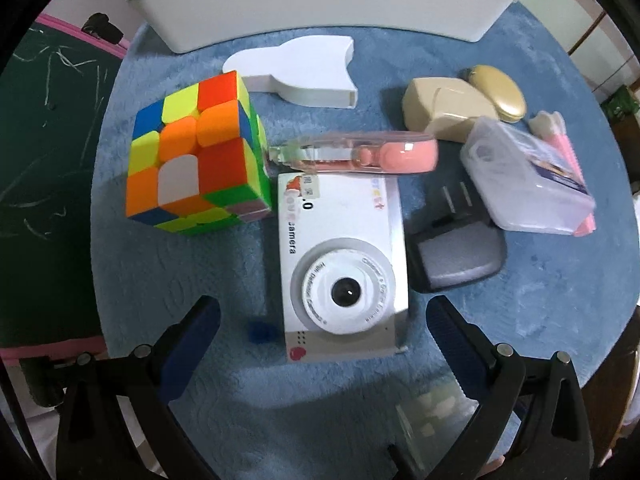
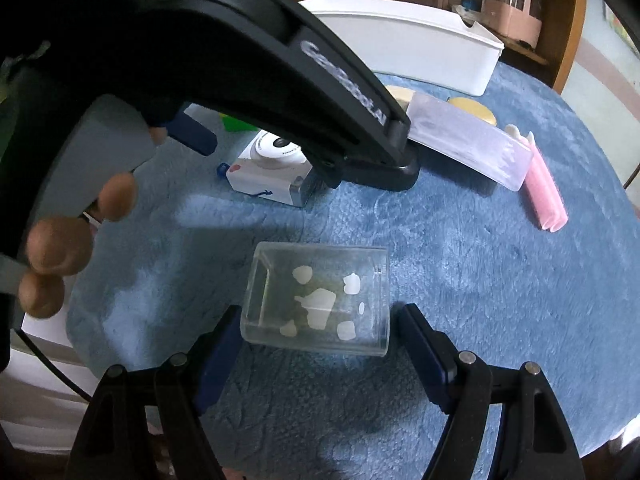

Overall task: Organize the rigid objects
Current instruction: 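Grasp the white photo device with the left tool while the right tool grasps the clear box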

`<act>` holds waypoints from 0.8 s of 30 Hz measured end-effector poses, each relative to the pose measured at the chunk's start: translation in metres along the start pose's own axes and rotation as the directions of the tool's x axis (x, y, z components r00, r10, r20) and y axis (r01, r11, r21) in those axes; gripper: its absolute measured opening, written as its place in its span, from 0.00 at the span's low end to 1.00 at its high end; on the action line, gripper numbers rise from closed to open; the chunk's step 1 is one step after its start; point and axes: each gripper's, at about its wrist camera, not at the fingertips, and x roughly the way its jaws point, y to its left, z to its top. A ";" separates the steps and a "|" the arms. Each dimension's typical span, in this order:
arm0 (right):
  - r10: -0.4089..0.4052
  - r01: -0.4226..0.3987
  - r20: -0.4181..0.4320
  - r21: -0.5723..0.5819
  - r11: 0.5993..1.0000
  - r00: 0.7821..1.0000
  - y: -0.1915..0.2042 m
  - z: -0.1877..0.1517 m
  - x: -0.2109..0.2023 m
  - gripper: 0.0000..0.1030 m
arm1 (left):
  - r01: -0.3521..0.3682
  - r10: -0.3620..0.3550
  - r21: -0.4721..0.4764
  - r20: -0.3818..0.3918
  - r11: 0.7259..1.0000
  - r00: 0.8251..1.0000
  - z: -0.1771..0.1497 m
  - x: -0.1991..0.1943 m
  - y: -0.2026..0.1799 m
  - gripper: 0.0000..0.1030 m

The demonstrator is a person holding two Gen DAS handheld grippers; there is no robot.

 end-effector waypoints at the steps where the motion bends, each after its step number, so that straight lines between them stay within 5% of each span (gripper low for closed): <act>1: -0.004 0.004 0.003 -0.004 1.000 1.000 0.001 -0.001 0.000 0.76 | -0.004 0.004 -0.001 -0.007 1.000 1.000 0.000 0.002 0.001 0.99; 5: -0.015 0.015 0.006 -0.014 1.000 1.000 0.005 -0.004 0.000 0.76 | -0.049 0.049 0.011 -0.036 0.999 0.998 -0.002 0.010 0.003 0.99; 14: -0.034 0.034 0.004 -0.026 0.999 0.999 0.011 -0.004 0.001 0.76 | -0.029 0.029 -0.017 -0.044 0.999 0.999 -0.003 0.012 0.011 0.97; 19: -0.035 0.035 0.004 -0.015 0.999 0.999 0.008 0.002 0.001 0.66 | -0.017 0.017 0.002 -0.037 1.000 0.999 0.007 0.007 0.000 0.86; 24: -0.026 0.026 -0.010 0.000 1.000 1.000 0.003 0.010 0.003 0.63 | -0.019 0.018 -0.006 -0.049 1.000 0.999 0.019 0.008 -0.008 0.86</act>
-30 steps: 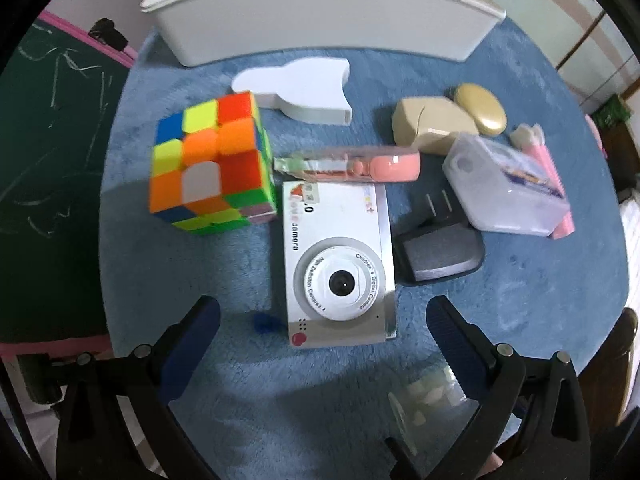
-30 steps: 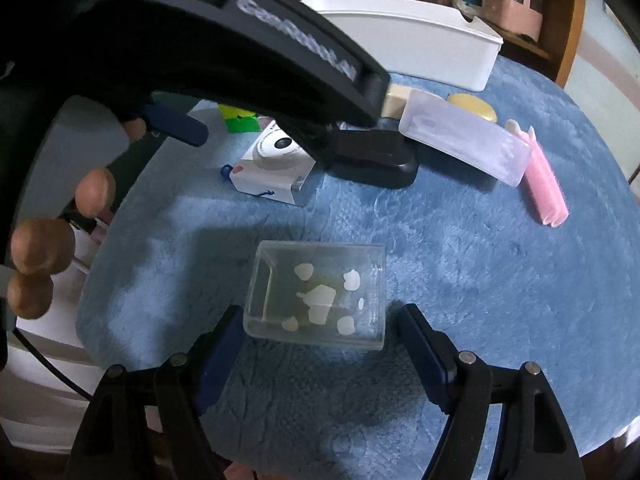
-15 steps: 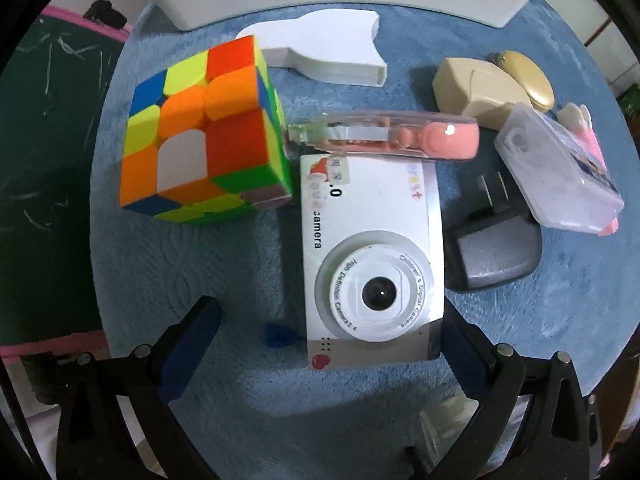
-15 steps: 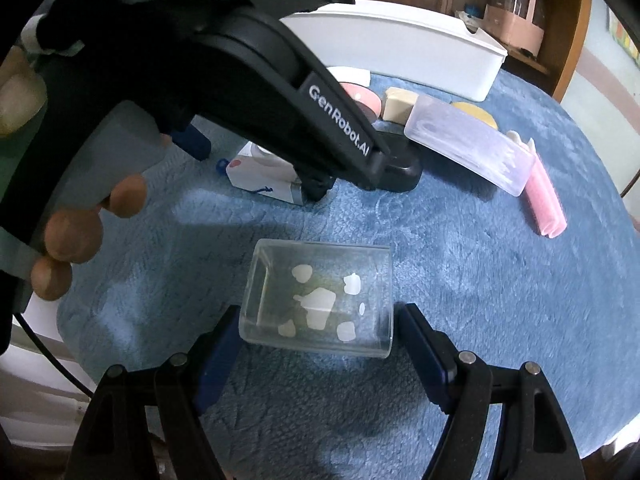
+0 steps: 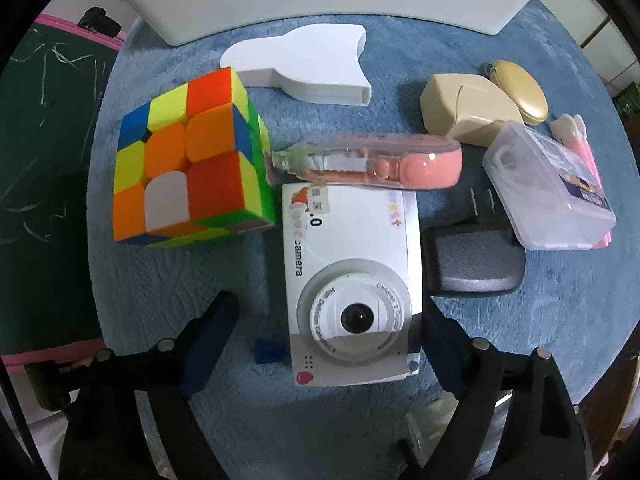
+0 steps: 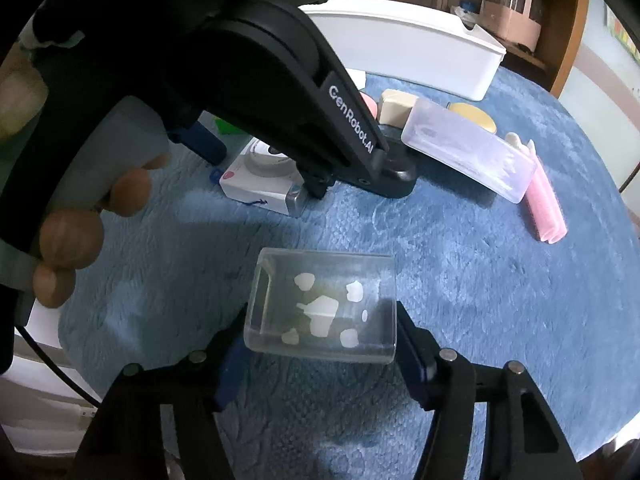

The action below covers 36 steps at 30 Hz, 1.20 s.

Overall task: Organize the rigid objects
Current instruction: 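Grasp the white photo device with the left tool while the right tool grasps the clear box, then lift the white device and clear box into the white tray and release both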

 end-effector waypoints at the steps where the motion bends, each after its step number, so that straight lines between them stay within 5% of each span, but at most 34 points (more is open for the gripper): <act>1: -0.001 0.001 -0.001 0.001 1.000 1.000 0.000 0.001 0.000 0.63 | 0.001 -0.001 0.000 0.001 1.000 1.000 0.002 0.000 0.000 0.86; 6: -0.004 0.004 0.001 -0.011 1.000 1.000 0.000 0.001 0.001 0.62 | 0.022 -0.023 0.042 0.024 0.999 0.999 0.003 -0.008 -0.009 0.59; 14: 0.033 -0.033 0.010 -0.012 0.999 0.999 -0.011 0.003 -0.003 0.61 | -0.004 0.003 0.023 0.057 1.000 0.998 -0.002 -0.018 -0.013 0.59; 24: 0.004 -0.004 0.099 -0.007 1.000 0.995 -0.033 0.017 -0.032 0.61 | 0.024 -0.029 0.035 0.164 0.999 0.986 -0.014 -0.084 -0.012 0.59; 29: -0.007 0.004 0.169 0.018 1.000 0.986 -0.046 0.040 -0.060 0.61 | 0.026 -0.037 0.050 0.241 0.998 0.970 -0.020 -0.136 -0.023 0.59; 36: -0.019 -0.005 0.309 0.076 0.997 0.951 -0.073 0.092 -0.118 0.61 | 0.014 -0.033 0.057 0.361 0.998 0.932 0.020 -0.206 -0.011 0.59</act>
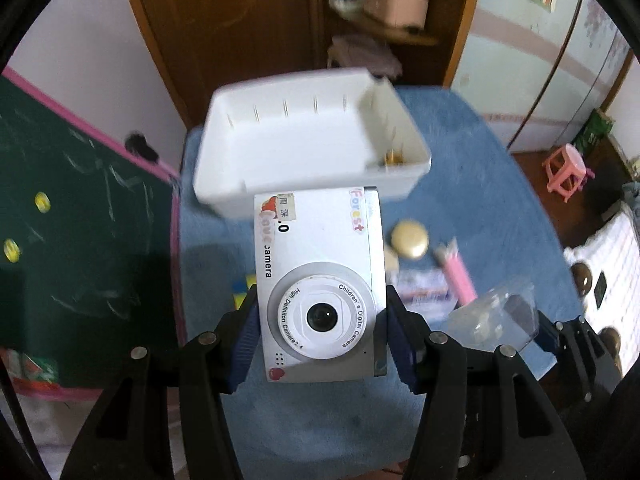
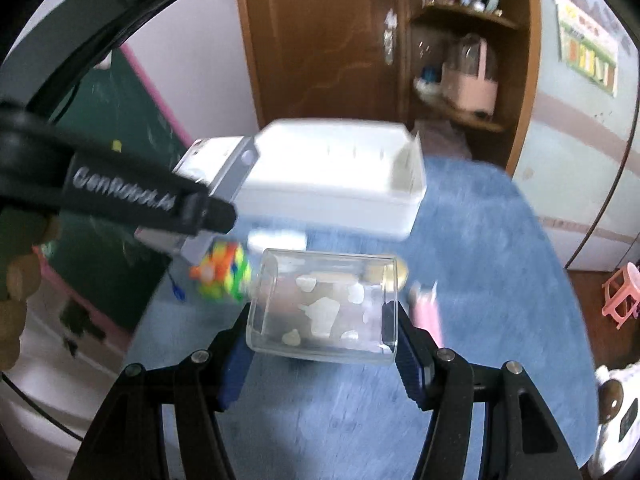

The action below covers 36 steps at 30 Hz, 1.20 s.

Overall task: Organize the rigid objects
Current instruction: 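Lift the white device and clear box into the white tray and release both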

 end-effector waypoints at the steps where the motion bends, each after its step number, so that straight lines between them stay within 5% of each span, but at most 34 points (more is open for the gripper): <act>1: 0.004 -0.004 0.016 0.010 1.000 1.000 -0.003 0.010 -0.005 0.61 | 0.002 -0.002 -0.001 0.014 1.000 1.000 0.008 -0.005 0.001 0.59; 11: 0.014 -0.023 0.165 0.052 0.998 0.986 -0.042 0.151 -0.018 0.61 | 0.000 -0.004 0.021 0.193 1.000 0.981 0.105 -0.057 0.019 0.59; 19: -0.016 -0.002 0.161 0.114 0.993 0.987 -0.062 0.245 0.039 0.61 | -0.046 0.044 0.001 0.233 0.999 0.971 0.182 -0.012 0.047 0.59; 27: 0.000 0.011 -0.080 0.134 0.991 0.997 -0.054 0.240 0.170 0.61 | -0.088 0.091 -0.069 0.042 0.994 0.995 0.215 0.132 0.079 0.59; 32: -0.015 0.034 -0.227 0.077 0.996 0.974 -0.040 0.206 0.240 0.61 | -0.113 0.109 -0.065 -0.065 0.991 0.992 0.207 0.208 0.087 0.59; 36: 0.001 0.022 -0.363 0.058 0.998 0.932 -0.030 0.177 0.282 0.61 | -0.116 0.108 -0.048 -0.145 0.992 0.984 0.202 0.253 0.088 0.59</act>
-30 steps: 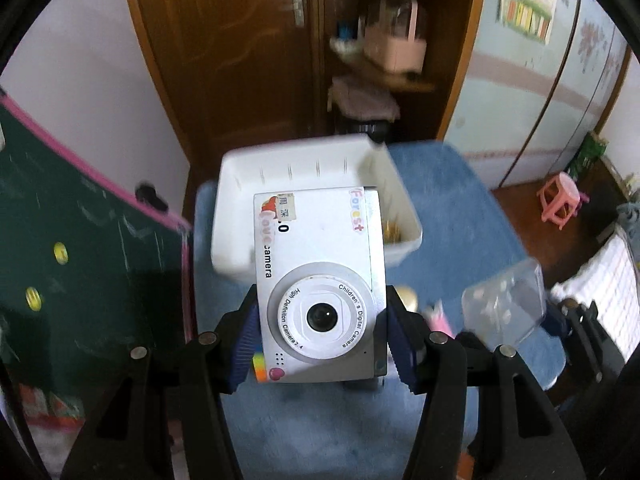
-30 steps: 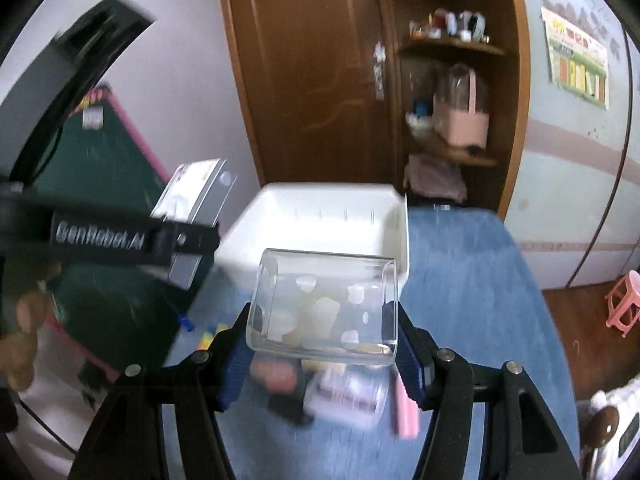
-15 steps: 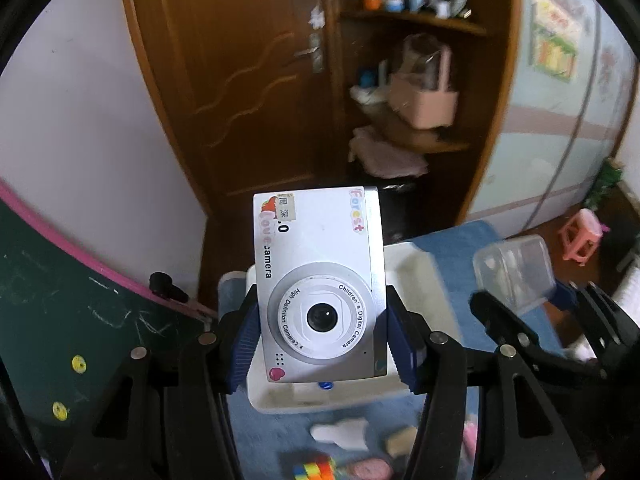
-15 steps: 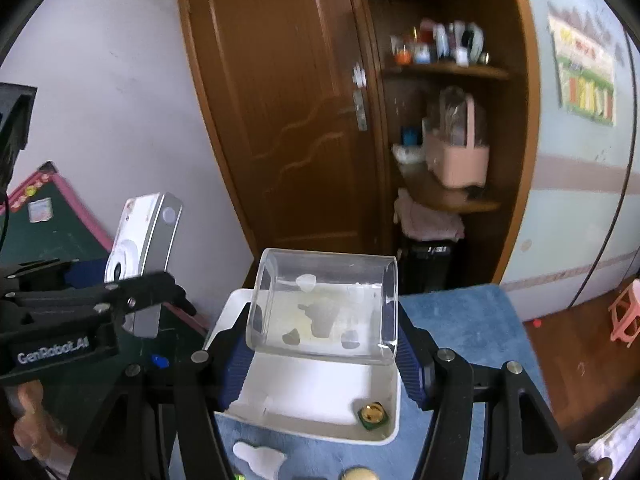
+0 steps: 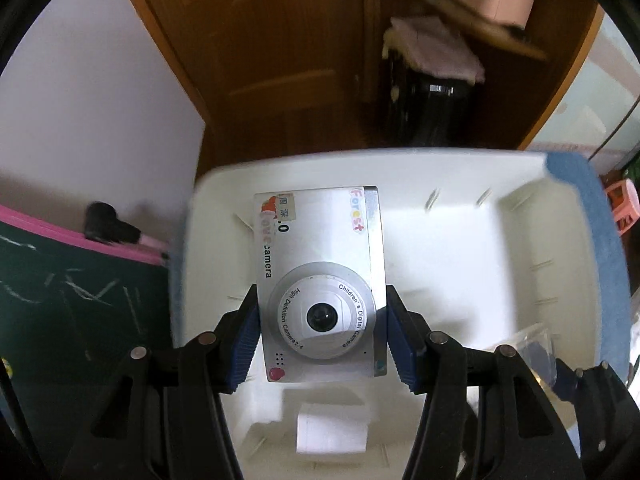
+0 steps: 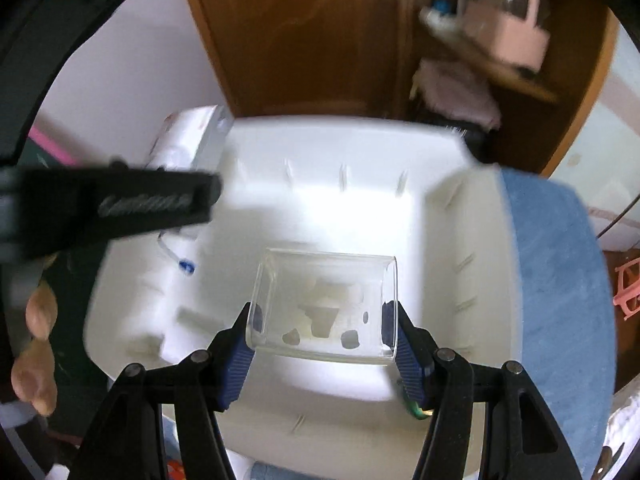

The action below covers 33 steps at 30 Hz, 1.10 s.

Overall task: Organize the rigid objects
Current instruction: 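Lift the white device and clear box into the white tray and release both, then withdraw both tools from the tray and move toward the Rubik's cube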

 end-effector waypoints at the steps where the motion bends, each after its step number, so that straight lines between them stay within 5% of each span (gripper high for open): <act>1: -0.004 0.004 -0.017 -0.009 1.000 1.000 0.002 -0.002 0.008 0.61 | 0.002 -0.002 0.004 -0.012 1.000 1.000 0.000 0.007 -0.002 0.59; 15: 0.015 -0.012 -0.114 0.025 1.000 0.993 -0.012 -0.009 0.043 0.66 | 0.055 -0.053 0.012 -0.137 0.998 0.989 -0.009 0.055 -0.014 0.61; 17: 0.009 -0.006 -0.106 0.027 1.000 0.994 -0.015 -0.009 0.040 0.67 | 0.068 -0.067 0.002 -0.116 0.998 0.991 -0.010 0.047 -0.014 0.67; 19: 0.020 -0.017 -0.092 0.037 0.999 0.996 -0.017 -0.012 0.034 0.67 | 0.064 -0.064 -0.002 -0.087 0.998 0.994 -0.009 0.035 -0.012 0.87; 33: 0.060 -0.059 0.044 -0.005 0.998 0.997 -0.010 -0.026 -0.040 0.68 | 0.135 -0.125 -0.090 0.113 0.987 0.986 -0.027 -0.089 0.008 0.88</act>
